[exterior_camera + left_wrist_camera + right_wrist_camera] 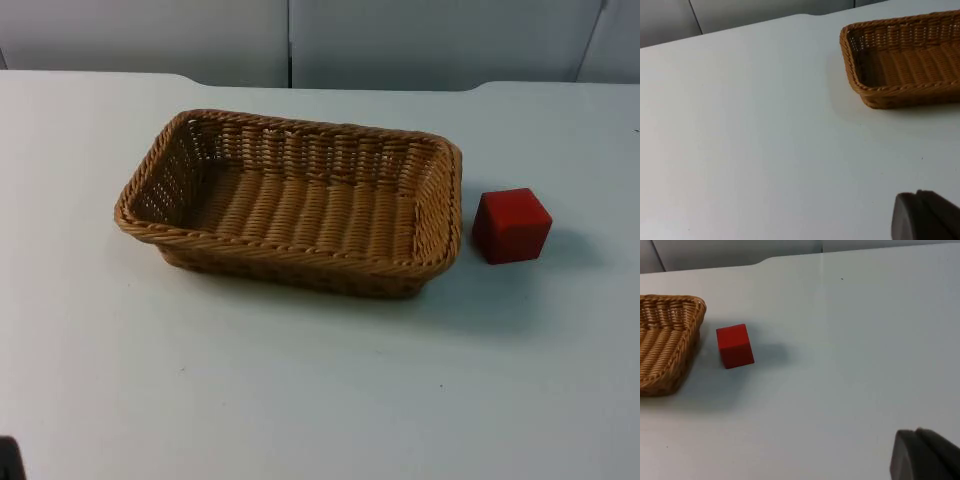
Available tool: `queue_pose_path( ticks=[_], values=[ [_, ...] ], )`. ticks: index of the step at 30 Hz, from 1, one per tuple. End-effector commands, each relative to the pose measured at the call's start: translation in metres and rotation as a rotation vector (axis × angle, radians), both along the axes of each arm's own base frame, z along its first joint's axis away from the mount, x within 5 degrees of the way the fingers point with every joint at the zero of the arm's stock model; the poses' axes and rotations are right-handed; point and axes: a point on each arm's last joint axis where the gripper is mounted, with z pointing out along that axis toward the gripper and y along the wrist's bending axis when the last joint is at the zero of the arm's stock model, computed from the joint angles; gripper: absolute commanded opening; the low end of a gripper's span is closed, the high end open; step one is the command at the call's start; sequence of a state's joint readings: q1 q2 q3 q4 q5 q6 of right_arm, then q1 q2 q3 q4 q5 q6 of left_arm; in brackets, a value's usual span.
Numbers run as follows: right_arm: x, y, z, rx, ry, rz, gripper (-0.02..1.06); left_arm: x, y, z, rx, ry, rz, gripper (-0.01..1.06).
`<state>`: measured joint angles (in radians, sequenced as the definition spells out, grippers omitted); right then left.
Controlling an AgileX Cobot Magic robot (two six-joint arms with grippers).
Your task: Pick up the basket with the left hand and place the cube into the basket with the right hand.
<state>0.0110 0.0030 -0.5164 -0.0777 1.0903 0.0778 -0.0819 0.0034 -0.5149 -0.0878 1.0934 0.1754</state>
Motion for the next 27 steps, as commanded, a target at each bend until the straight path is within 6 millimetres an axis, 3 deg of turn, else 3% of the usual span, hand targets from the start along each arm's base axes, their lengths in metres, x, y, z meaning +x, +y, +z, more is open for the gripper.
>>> queue_pose_path(
  ticks=[1,16,18,21,26,27],
  values=[
    [0.001,0.000,-0.001,-0.004,-0.009,-0.008,0.00,0.000,0.000,0.001,-0.009,-0.014,-0.004,0.00],
    [0.001,0.000,-0.001,-0.002,-0.009,0.008,0.00,0.000,0.000,0.002,-0.017,-0.020,0.000,0.00],
    [0.001,0.000,-0.001,-0.002,-0.009,0.008,0.00,0.001,-0.002,0.010,-0.067,-0.037,0.002,0.00],
    [0.001,0.000,-0.001,-0.002,-0.009,0.008,0.00,0.014,-0.007,0.026,-0.107,-0.011,-0.024,0.00],
    [0.001,0.000,-0.001,-0.002,-0.009,0.008,0.00,0.072,-0.031,0.061,-0.181,0.160,-0.209,0.00],
    [0.001,0.000,-0.001,-0.002,-0.009,0.008,0.00,0.072,-0.031,0.061,-0.181,0.160,-0.209,0.00]
  ],
)
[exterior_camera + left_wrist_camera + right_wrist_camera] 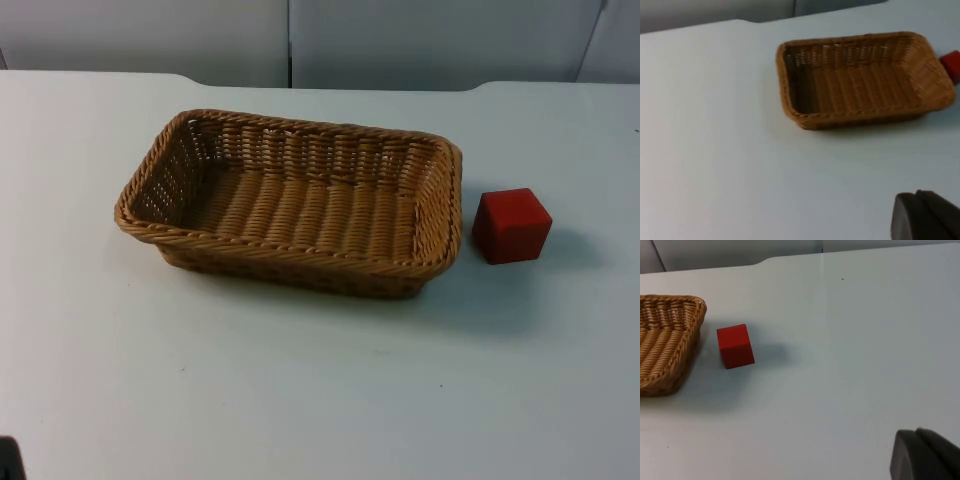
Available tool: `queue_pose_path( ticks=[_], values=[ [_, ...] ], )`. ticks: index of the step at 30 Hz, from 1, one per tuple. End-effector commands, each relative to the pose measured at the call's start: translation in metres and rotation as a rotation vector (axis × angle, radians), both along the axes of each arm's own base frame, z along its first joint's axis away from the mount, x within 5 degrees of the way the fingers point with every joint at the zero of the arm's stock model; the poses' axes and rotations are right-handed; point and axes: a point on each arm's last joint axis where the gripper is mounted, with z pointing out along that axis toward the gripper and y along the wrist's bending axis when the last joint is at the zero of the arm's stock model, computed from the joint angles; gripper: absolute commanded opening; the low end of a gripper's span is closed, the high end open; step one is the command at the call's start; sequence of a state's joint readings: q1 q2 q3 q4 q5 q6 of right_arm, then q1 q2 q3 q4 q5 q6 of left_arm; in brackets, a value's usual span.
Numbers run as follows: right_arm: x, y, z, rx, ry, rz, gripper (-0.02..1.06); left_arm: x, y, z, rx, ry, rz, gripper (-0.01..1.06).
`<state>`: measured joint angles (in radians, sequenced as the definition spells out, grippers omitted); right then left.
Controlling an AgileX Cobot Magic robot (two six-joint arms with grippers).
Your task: Pick up the basket with the left hand and place the cube into the basket with the right hand.
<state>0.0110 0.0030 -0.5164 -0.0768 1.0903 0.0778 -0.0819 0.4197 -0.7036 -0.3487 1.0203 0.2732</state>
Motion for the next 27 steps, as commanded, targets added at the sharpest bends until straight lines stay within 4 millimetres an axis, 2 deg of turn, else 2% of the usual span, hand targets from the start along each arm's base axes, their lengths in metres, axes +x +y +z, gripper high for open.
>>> queue_pose_path(
  ticks=[1,4,5,6,9,10,13,14,15,17,18,21,22,23,24,25,27],
  values=[
    [0.001,0.000,-0.001,-0.002,-0.009,0.008,0.00,0.029,-0.012,0.008,-0.062,0.066,-0.092,0.00],
    [0.001,0.000,-0.001,-0.002,-0.009,0.008,0.00,0.083,-0.031,0.000,-0.147,0.192,-0.250,0.00],
    [0.001,0.000,-0.001,-0.002,-0.009,0.008,0.00,0.083,-0.031,0.000,-0.147,0.192,-0.250,0.00],
    [0.001,0.000,-0.001,-0.002,-0.009,0.008,0.00,0.099,-0.036,-0.005,-0.179,0.227,-0.279,0.00],
    [0.001,0.000,-0.001,-0.002,-0.009,0.008,0.00,0.160,-0.051,-0.031,-0.304,0.356,-0.343,0.06],
    [0.001,0.000,-0.001,-0.002,-0.009,0.008,0.00,0.160,-0.051,-0.031,-0.304,0.356,-0.343,0.06],
    [0.001,0.000,-0.001,-0.002,-0.009,0.008,0.00,0.205,-0.060,-0.054,-0.341,0.468,-0.351,0.30],
    [0.001,0.000,-0.001,-0.002,-0.009,0.008,0.00,0.217,-0.062,-0.063,-0.337,0.503,-0.354,0.41],
    [0.001,0.000,-0.001,-0.002,-0.009,0.008,0.00,0.217,-0.062,-0.063,-0.337,0.503,-0.354,0.41],
    [0.001,0.000,-0.001,-0.002,-0.009,0.008,0.00,0.242,-0.071,-0.074,-0.333,0.537,-0.370,0.64],
    [0.001,0.000,-0.001,-0.002,-0.009,0.008,0.00,0.252,-0.075,-0.081,-0.332,0.558,-0.373,0.70],
    [0.001,0.000,-0.001,-0.002,-0.009,0.008,0.00,0.273,-0.080,-0.090,-0.300,0.567,-0.370,0.70],
    [0.001,0.000,-0.001,-0.002,-0.009,0.008,0.00,0.289,-0.081,-0.095,-0.240,0.559,-0.327,0.70],
    [0.001,0.000,-0.001,-0.002,-0.009,0.008,0.00,0.296,-0.081,-0.101,-0.192,0.562,-0.303,0.70],
    [0.001,0.000,-0.001,-0.002,-0.009,0.008,0.00,0.310,-0.082,-0.106,-0.086,0.551,-0.260,0.70],
    [0.001,0.000,-0.001,-0.002,-0.009,0.008,0.00,0.310,-0.082,-0.106,-0.086,0.551,-0.260,0.70],
    [0.001,0.000,-0.001,-0.002,-0.009,0.008,0.00,0.329,-0.081,-0.116,0.067,0.551,-0.192,0.70]
  ],
)
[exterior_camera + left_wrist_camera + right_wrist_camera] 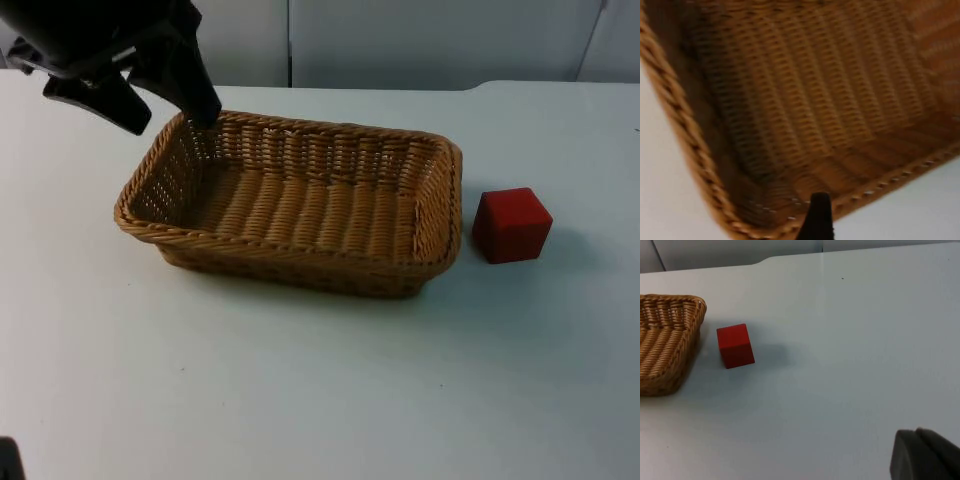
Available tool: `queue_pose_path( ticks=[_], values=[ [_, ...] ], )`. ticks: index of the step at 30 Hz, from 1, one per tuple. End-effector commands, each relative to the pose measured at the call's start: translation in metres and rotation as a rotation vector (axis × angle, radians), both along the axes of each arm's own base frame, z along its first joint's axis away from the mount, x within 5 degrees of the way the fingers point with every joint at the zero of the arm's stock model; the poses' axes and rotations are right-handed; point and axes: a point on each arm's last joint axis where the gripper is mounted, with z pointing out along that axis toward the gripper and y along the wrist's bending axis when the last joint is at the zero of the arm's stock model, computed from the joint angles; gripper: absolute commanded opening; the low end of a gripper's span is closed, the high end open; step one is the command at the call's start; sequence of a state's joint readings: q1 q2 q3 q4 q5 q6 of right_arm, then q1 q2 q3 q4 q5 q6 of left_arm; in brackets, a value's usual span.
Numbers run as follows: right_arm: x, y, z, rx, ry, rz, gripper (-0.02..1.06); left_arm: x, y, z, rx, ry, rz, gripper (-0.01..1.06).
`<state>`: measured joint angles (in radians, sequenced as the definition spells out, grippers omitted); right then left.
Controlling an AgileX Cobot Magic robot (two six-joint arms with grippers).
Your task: Pick up the basket with the left hand and place the cube into the basket with the right hand.
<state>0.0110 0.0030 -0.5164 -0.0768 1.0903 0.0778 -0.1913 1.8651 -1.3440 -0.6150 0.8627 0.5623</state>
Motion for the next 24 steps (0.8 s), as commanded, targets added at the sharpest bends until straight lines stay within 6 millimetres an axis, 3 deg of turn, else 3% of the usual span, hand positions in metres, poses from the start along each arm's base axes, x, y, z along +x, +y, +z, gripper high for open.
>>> queue_pose_path(
  ticks=[1,7,11,22,24],
  values=[
    [0.001,0.000,-0.001,-0.002,-0.009,0.008,0.00,0.016,0.000,-0.004,0.147,-0.029,0.027,0.70],
    [0.001,0.000,-0.001,-0.002,-0.009,0.008,0.00,0.045,-0.004,-0.014,0.292,-0.082,0.034,0.70],
    [0.001,0.000,-0.001,-0.002,-0.009,0.008,0.00,0.061,-0.004,-0.035,0.325,-0.122,0.037,0.70],
    [0.001,0.000,-0.001,-0.002,-0.009,0.008,0.00,0.072,-0.003,-0.094,0.388,-0.081,0.010,0.68],
    [0.001,0.000,-0.001,-0.002,-0.009,0.008,0.00,0.072,-0.003,-0.103,0.391,-0.064,0.008,0.63]
  ],
)
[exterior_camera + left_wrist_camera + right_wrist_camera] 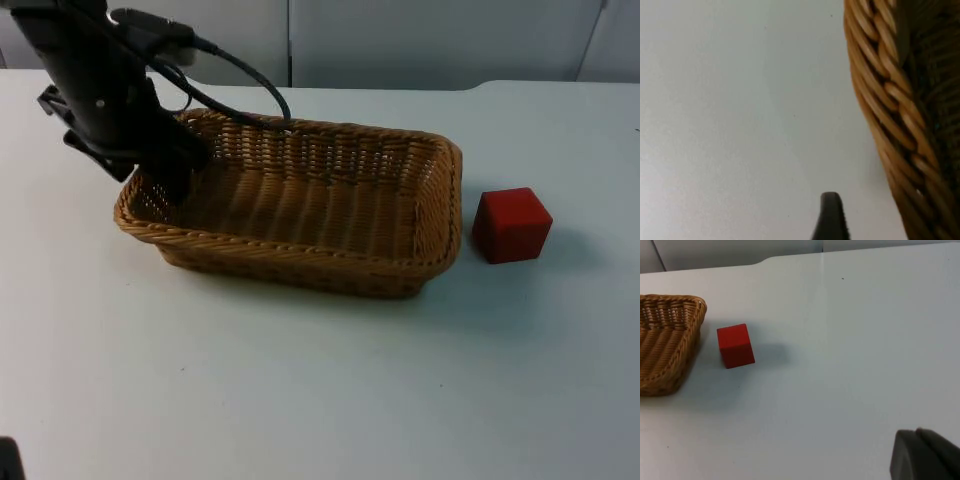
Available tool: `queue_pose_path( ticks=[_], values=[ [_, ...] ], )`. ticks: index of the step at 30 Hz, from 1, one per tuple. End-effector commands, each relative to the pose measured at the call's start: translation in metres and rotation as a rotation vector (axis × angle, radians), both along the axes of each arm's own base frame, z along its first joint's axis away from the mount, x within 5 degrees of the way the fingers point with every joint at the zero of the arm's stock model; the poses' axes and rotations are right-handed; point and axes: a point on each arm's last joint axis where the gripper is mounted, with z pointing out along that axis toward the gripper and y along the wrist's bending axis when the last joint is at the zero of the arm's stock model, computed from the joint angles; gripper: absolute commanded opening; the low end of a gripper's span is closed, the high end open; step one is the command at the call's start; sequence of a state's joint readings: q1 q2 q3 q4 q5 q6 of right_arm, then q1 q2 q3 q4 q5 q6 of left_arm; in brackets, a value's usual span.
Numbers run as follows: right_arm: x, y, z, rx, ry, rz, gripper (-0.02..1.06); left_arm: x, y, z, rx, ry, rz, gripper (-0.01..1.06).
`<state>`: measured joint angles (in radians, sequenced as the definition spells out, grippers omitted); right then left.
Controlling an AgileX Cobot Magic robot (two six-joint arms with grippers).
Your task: Pick up the basket with the left hand and place the cube into the basket with the right hand.
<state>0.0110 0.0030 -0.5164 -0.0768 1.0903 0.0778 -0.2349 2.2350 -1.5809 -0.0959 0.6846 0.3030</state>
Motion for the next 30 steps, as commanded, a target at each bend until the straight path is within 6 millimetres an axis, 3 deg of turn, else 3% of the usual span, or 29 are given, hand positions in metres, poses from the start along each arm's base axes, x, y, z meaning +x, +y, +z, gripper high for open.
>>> queue_pose_path(
  ticks=[1,2,3,5,13,17,18,22,23,27,30],
  values=[
    [0.001,0.000,-0.001,-0.002,-0.009,0.008,0.00,0.001,-0.003,-0.005,-0.006,-0.001,0.006,0.53],
    [0.001,0.000,-0.001,-0.002,-0.009,0.008,0.00,0.001,-0.003,-0.007,-0.009,0.002,0.017,0.39],
    [0.001,0.000,-0.001,-0.002,-0.009,0.008,0.00,0.001,-0.003,-0.007,-0.009,0.002,0.017,0.39],
    [0.001,0.000,-0.001,-0.002,-0.009,0.008,0.00,0.001,-0.002,-0.007,-0.016,0.006,0.043,0.01],
    [0.001,0.000,-0.001,-0.002,-0.009,0.008,0.00,0.001,0.009,0.021,-0.056,-0.013,0.159,0.00],
    [0.001,0.000,-0.001,-0.002,-0.009,0.008,0.00,-0.005,0.018,0.054,-0.105,-0.012,0.204,0.00],
    [0.001,0.000,-0.001,-0.002,-0.009,0.008,0.00,-0.005,0.018,0.054,-0.105,-0.012,0.204,0.00],
    [0.001,0.000,-0.001,-0.002,-0.009,0.008,0.00,-0.016,0.017,0.102,-0.180,-0.075,0.218,0.00],
    [0.001,0.000,-0.001,-0.002,-0.009,0.008,0.00,-0.016,0.017,0.102,-0.180,-0.075,0.218,0.00],
    [0.001,0.000,-0.001,-0.002,-0.009,0.008,0.00,-0.024,0.017,0.132,-0.217,-0.128,0.218,0.00],
    [0.001,0.000,-0.001,-0.002,-0.009,0.008,0.00,-0.028,0.017,0.137,-0.234,-0.117,0.223,0.00]
  ],
)
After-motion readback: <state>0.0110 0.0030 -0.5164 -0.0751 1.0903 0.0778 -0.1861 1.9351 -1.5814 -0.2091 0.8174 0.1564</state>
